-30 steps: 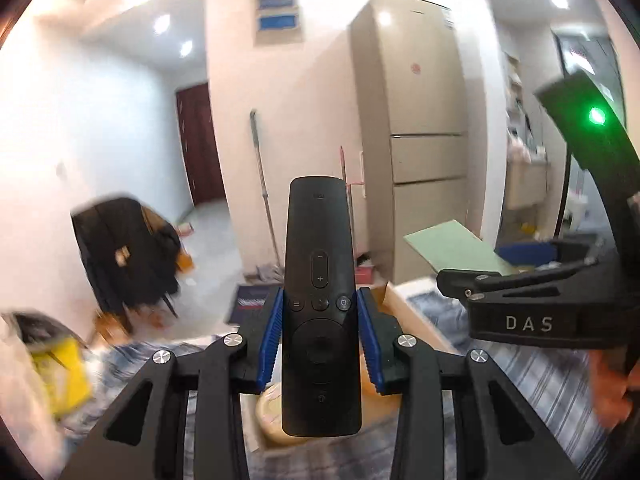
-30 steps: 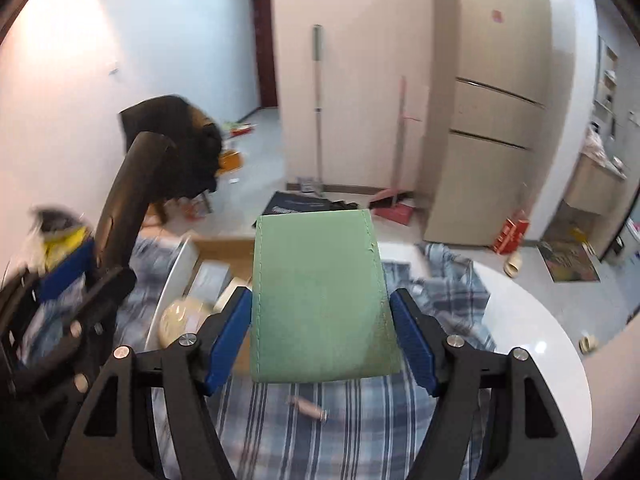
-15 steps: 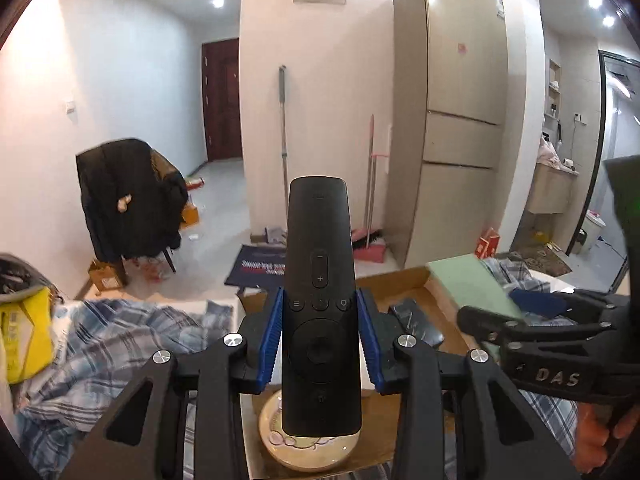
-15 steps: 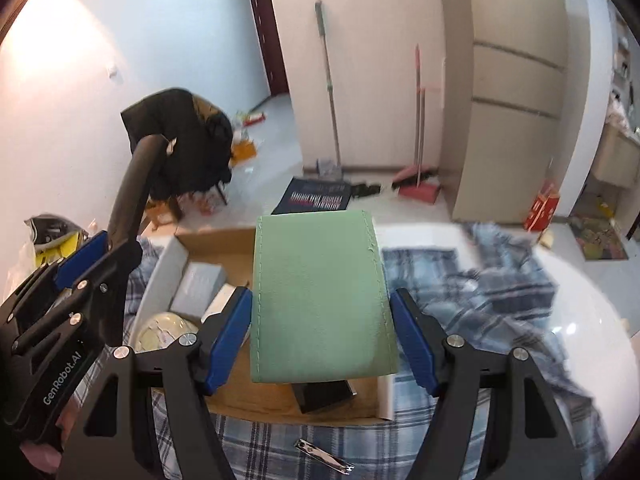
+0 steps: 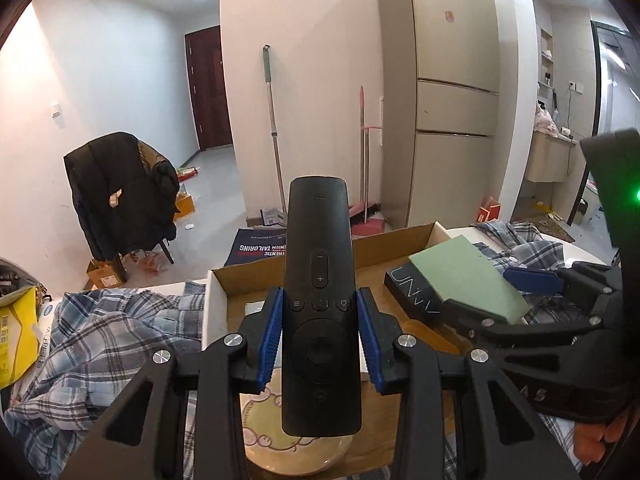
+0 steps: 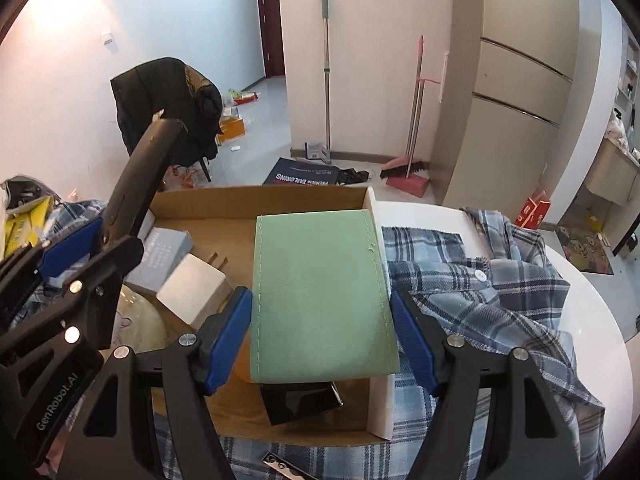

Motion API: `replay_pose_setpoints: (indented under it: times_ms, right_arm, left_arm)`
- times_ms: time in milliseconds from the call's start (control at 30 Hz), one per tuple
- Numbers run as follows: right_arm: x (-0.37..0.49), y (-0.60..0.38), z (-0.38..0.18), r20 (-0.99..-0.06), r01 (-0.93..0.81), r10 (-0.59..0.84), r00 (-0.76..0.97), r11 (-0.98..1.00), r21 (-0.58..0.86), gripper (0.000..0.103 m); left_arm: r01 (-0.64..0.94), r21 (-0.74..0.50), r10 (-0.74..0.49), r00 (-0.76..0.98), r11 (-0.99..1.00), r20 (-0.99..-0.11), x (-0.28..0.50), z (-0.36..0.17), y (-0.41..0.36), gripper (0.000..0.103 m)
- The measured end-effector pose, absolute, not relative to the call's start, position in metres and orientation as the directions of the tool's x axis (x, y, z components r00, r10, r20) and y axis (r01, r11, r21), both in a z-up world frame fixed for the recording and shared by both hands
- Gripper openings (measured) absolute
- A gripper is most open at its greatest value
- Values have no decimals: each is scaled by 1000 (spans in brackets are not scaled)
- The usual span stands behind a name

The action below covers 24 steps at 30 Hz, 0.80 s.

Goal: Organize rigid objects
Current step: 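Carry the remote and green card over the cardboard box with both tools, then lower the remote and green card into the box and open both tools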

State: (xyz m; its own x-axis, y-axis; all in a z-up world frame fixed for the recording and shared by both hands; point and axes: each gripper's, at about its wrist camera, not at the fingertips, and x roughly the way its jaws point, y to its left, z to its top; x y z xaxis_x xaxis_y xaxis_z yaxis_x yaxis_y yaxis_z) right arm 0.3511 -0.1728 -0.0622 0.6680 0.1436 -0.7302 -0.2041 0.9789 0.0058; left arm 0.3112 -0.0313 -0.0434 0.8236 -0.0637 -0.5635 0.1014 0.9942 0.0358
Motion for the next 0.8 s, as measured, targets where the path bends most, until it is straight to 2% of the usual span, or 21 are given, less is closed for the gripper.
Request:
replay_pose_setpoints:
  times_ms: [233,300,433,667,800]
  right_arm:
    - [355,-174,-69,-736,-204,135,663,979,-5,70]
    - [356,-174,-70,-741,-213,145,656,977,3,78]
    - [353,-181,-61,-728,-196,163,666,980,40,80]
    - [348,-208,-38,-715,-160,236,658,972,174,83]
    - [352,-213,-42,-727,-138,229,647,973,184,83]
  left_arm:
    - [103,19,-73,809,995,-584,316,-48,-30,38]
    - [104,5,-81,804,995,-589,316,-49,-28,38]
    - [103,-18,-93,798,995,-595,318,-48,-26,38]
    - [111,-136,-173,745,984,-644,326,-54,-24,38]
    - [101,-198,-210,712,975,-671,338,-62,-22,38]
